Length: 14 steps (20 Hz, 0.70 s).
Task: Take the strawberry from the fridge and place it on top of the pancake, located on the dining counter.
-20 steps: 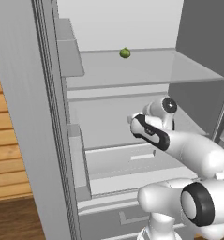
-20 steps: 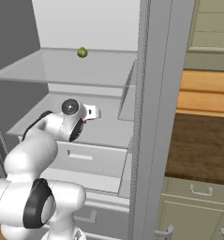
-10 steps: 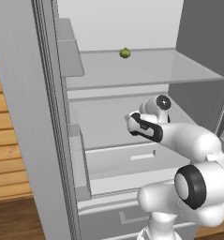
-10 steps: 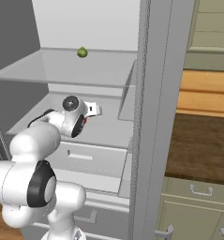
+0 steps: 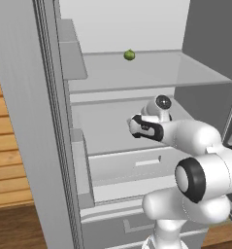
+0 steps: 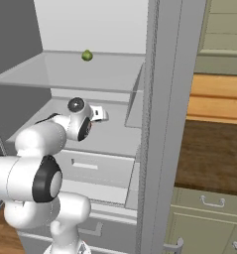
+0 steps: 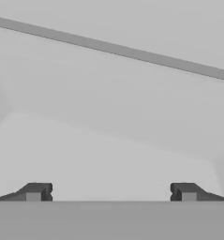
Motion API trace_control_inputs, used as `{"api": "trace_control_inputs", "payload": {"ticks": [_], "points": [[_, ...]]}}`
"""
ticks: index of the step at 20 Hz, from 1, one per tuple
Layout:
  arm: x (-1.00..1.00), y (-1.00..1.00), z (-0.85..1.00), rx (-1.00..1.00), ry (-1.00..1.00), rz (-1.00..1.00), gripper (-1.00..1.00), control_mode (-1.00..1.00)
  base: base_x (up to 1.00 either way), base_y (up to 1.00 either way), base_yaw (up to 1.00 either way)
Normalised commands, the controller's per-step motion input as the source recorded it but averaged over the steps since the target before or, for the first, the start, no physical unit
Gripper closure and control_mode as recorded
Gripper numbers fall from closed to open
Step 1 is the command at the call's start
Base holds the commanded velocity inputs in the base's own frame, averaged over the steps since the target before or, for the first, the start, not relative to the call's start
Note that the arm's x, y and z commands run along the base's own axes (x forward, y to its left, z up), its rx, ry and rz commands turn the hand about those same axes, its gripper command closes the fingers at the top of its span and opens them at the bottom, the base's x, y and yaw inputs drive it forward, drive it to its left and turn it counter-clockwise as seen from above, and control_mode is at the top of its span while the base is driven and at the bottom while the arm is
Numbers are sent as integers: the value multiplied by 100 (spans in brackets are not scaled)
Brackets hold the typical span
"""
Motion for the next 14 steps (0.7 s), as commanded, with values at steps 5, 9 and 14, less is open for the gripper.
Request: {"api": "trace_control_inputs", "payload": {"ticks": [5,9,14], "points": [[0,0,-2,0,7,0,-100,-100,0,0,0],[-16,10,-6,0,2,-3,-100,-100,0,0,0],[-17,13,-2,0,0,-11,-100,-100,0,0,0]]}}
